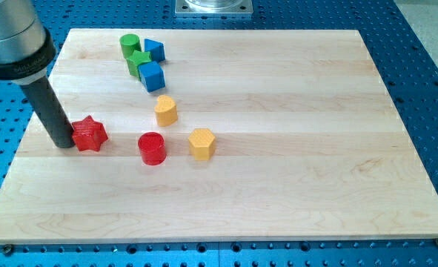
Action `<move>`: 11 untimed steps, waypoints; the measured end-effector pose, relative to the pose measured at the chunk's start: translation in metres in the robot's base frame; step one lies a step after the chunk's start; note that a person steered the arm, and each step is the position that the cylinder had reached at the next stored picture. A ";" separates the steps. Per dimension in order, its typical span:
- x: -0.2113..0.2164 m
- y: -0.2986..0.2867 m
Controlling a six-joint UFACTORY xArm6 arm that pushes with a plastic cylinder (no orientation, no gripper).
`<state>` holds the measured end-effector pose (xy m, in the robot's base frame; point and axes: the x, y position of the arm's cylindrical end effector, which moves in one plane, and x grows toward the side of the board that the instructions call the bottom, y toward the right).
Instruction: Move the blue cube to the top right of the yellow heart
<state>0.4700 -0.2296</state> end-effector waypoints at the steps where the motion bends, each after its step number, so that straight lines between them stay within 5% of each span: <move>1: -0.025 0.001; 2: -0.094 0.012; 4: -0.127 0.147; 7: -0.221 0.160; 8: -0.221 0.176; 10: -0.133 0.196; 11: -0.169 0.257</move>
